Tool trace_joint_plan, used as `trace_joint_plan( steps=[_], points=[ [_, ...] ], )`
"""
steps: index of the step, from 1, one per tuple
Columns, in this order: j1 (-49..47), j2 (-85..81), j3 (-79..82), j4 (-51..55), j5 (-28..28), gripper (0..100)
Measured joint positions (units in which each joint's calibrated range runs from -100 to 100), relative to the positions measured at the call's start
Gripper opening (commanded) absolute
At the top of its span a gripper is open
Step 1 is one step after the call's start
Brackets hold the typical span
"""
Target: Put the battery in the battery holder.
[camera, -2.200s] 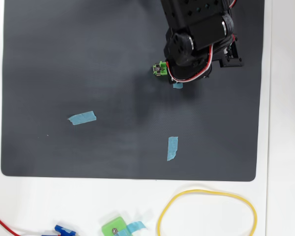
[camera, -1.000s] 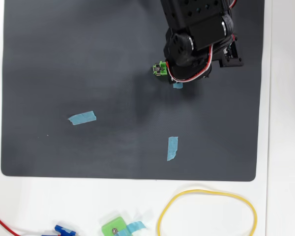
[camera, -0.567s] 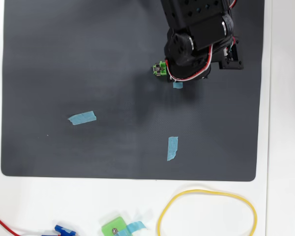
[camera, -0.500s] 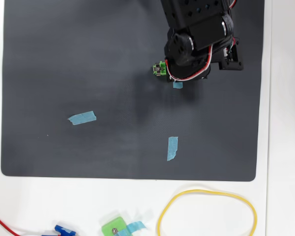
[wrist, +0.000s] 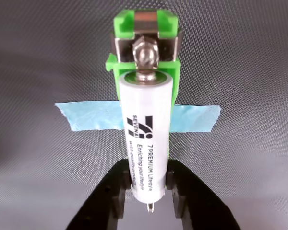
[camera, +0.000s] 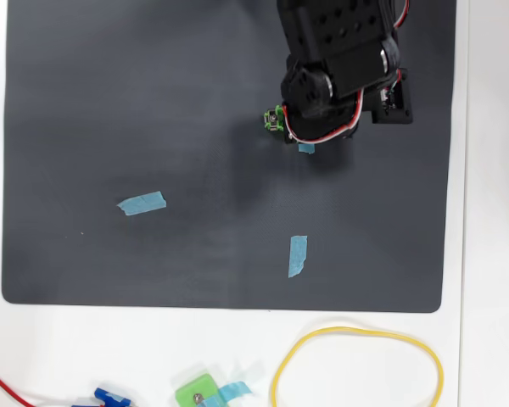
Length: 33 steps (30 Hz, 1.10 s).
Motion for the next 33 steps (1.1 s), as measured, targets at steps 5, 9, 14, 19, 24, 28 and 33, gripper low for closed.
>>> trace_joint_plan(
  steps=[5,9,14,19,24,28,33],
  points=[
    [0.00,0.93,-0.18,-0.09,0.00,0],
    [0.00,0.93,-0.18,-0.09,0.00,0],
    [0.00,0.93,-0.18,-0.09,0.00,0],
    [0.00,0.93,-0.18,-0.09,0.00,11],
    [-0.11,1.10,-0.09,0.34,0.00,18],
    [-0.11,1.27,-0.09,0.34,0.00,18],
    [-0.11,1.27,-0.09,0.43,0.00,18]
  ],
)
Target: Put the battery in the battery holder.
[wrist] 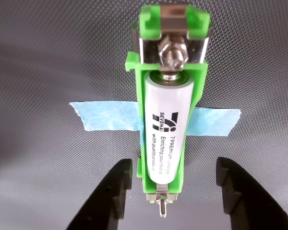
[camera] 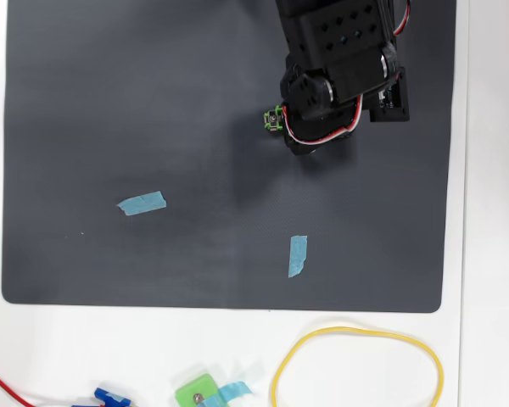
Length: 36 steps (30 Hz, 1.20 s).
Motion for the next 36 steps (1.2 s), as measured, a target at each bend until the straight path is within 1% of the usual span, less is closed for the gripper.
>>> trace_joint_plan(
  steps=[6,8,9,11,21,27,36],
  points=[
    [0.00,-0.42,0.00,0.00,0.00,17],
    [0.00,-2.29,0.27,0.00,0.00,12],
    [0.00,-3.40,0.36,0.09,0.00,6],
    [0.00,-6.03,1.00,0.26,0.05,0],
    [0.00,-9.08,2.00,0.34,0.05,0],
    [-4.60,-9.59,2.00,0.34,0.05,0],
    [-5.84,-9.59,2.00,0.34,0.88,0]
  ],
)
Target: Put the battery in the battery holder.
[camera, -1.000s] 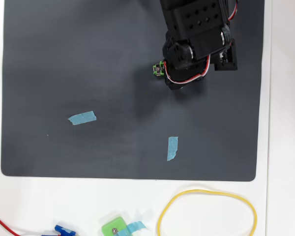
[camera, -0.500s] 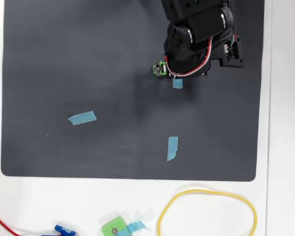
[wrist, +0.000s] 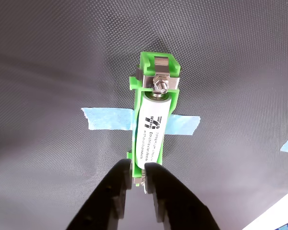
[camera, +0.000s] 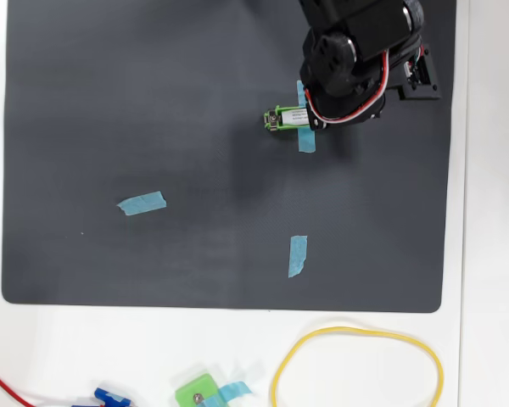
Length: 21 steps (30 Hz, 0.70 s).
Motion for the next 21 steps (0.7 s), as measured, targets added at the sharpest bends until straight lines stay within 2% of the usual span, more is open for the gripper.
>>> trace_joint_plan(
  steps=[21],
  points=[
    [-2.92,0.00,0.00,-0.17,2.75,0]
  ],
)
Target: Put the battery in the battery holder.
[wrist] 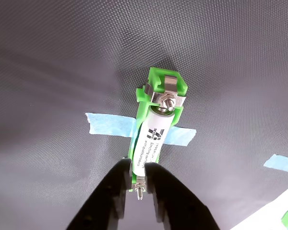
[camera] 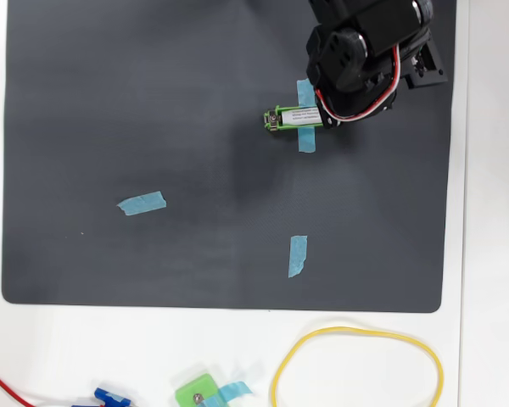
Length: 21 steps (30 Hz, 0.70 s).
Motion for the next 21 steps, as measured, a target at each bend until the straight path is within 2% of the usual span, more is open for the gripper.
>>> trace_joint_plan(
  steps=[21],
  points=[
    [0.00,0.00,-0.27,0.00,3.21,0]
  ],
)
